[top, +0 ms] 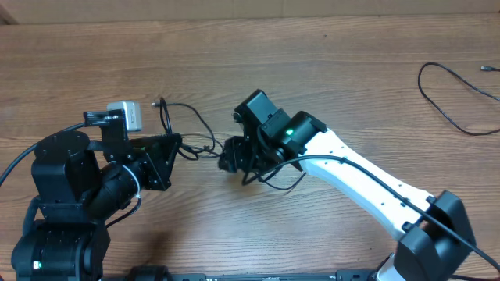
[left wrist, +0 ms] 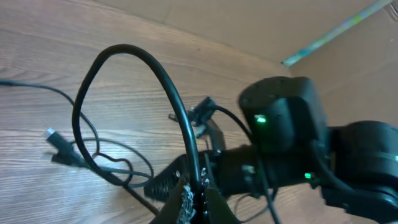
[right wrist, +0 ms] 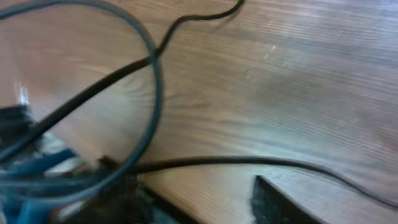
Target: Untangle cables
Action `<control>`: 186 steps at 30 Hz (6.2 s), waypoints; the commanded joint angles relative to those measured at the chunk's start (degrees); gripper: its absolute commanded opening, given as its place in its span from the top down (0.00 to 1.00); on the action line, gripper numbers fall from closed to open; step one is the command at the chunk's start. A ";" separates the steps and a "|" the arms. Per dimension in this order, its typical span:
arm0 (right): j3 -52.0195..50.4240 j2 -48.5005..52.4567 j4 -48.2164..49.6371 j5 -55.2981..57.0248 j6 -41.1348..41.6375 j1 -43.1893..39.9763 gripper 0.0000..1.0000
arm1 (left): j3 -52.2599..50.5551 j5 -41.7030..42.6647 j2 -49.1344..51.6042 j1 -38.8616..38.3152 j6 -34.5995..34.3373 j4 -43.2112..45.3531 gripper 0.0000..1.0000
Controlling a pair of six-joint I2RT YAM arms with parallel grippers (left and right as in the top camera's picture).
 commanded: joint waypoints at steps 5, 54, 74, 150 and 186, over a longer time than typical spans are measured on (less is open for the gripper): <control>-0.13 0.39 0.04 13.64 -0.85 -1.25 0.80 | 5.25 1.36 -0.39 -0.33 0.26 2.64 0.96; -2.10 -32.94 -23.41 19.91 23.47 -5.03 0.55 | 13.44 0.52 9.97 -0.37 -17.99 -5.81 0.96; -28.15 -26.60 28.98 -17.81 34.27 -4.98 0.44 | 13.44 9.20 11.72 -0.44 -17.79 -5.84 0.96; -28.15 -13.03 38.97 0.98 74.55 5.57 0.57 | 13.44 5.70 11.74 -6.38 -22.34 -5.16 0.96; -28.15 -4.96 16.94 13.64 45.40 -11.08 0.92 | 14.36 5.70 8.98 7.37 -20.06 -4.22 0.96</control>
